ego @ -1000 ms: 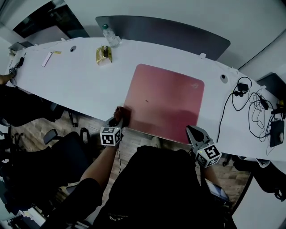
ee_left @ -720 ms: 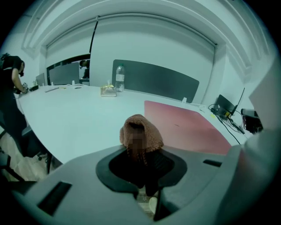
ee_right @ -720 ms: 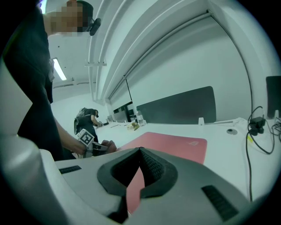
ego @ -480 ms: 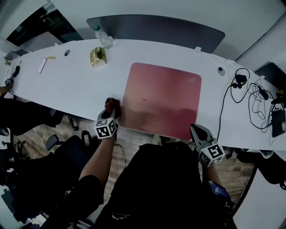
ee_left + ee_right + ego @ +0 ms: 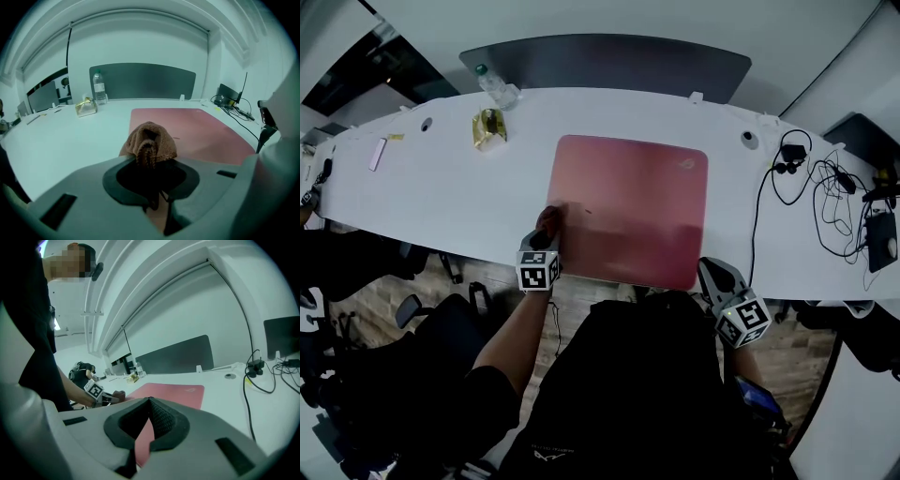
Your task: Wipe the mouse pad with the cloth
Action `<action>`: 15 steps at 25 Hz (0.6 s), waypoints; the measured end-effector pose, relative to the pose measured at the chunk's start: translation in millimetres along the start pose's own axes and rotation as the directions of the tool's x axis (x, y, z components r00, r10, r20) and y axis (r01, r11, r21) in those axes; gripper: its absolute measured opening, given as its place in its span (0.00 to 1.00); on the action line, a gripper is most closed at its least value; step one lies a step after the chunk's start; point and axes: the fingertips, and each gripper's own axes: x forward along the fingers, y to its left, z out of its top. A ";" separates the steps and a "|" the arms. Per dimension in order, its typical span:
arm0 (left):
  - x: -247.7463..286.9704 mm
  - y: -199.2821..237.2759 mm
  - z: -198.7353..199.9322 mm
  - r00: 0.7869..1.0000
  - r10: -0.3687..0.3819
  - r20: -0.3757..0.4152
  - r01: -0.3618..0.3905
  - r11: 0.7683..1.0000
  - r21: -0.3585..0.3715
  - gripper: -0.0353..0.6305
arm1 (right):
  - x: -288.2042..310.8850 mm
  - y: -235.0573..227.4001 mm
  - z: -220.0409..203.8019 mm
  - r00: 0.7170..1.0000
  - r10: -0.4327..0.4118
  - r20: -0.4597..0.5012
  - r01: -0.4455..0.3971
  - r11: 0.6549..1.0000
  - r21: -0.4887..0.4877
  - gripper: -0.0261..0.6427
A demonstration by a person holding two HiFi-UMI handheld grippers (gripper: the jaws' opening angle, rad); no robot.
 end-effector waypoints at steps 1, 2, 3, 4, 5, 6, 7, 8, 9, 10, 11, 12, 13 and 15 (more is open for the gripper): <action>1.6 -4.2 0.6 1.000 -0.004 -0.004 0.004 1.000 0.004 0.18 | -0.5 -1.1 -0.9 1.000 0.002 0.000 -0.002 1.000 0.002 0.07; 3.0 -7.8 1.2 1.000 -0.007 -0.008 0.007 1.000 0.005 0.18 | -1.0 -2.4 -1.7 1.000 0.004 -0.001 -0.004 1.000 0.004 0.07; 4.0 -11.6 1.5 1.000 -0.011 -0.012 0.011 1.000 0.004 0.18 | -1.7 -4.0 -2.5 1.000 0.006 -0.001 -0.006 1.000 0.007 0.07; 4.7 -16.3 1.7 1.000 -0.017 -0.017 0.017 1.000 0.004 0.18 | -2.5 -5.8 -3.2 1.000 0.007 -0.001 -0.007 1.000 0.010 0.07; 5.0 -22.0 1.9 0.999 -0.025 -0.023 0.025 1.000 0.007 0.18 | -3.1 -7.7 -3.6 1.000 0.008 0.000 -0.008 1.000 0.015 0.07; 5.3 -28.7 2.3 0.999 -0.036 -0.028 0.037 0.999 0.014 0.18 | -3.4 -9.7 -3.4 1.000 0.009 0.002 -0.009 1.000 0.020 0.07; 5.7 -35.9 2.6 0.998 -0.048 -0.032 0.049 0.999 0.023 0.18 | -3.3 -11.7 -2.6 1.000 0.011 0.005 -0.011 1.000 0.024 0.07; 6.4 -43.6 2.6 0.998 -0.060 -0.035 0.062 0.997 0.035 0.18 | -2.9 -13.4 -1.8 1.000 0.013 0.008 -0.013 1.000 0.027 0.07; 7.4 -51.3 2.1 0.997 -0.071 -0.037 0.073 0.996 0.047 0.18 | -2.7 -15.1 -1.0 1.000 0.016 0.010 -0.017 0.999 0.028 0.07; 8.4 -59.2 1.3 0.996 -0.081 -0.040 0.083 0.995 0.058 0.18 | -2.8 -17.0 -0.4 1.000 0.020 0.010 -0.020 0.999 0.029 0.07; 9.4 -66.9 0.8 0.995 -0.088 -0.043 0.091 0.994 0.064 0.18 | -3.3 -19.3 0.4 1.000 0.023 0.010 -0.023 0.999 0.028 0.07; 10.4 -74.2 0.3 0.994 -0.094 -0.047 0.097 0.993 0.066 0.18 | -4.0 -21.9 1.4 1.000 0.025 0.010 -0.025 0.999 0.027 0.07; 11.4 -81.0 0.2 0.994 -0.099 -0.051 0.102 0.993 0.065 0.18 | -4.7 -24.8 2.5 1.000 0.027 0.011 -0.027 0.999 0.026 0.07; 13.7 -94.4 1.9 0.992 -0.114 -0.056 0.117 0.991 0.058 0.18 | -5.8 -30.8 3.1 0.999 0.031 0.009 -0.032 0.999 0.029 0.07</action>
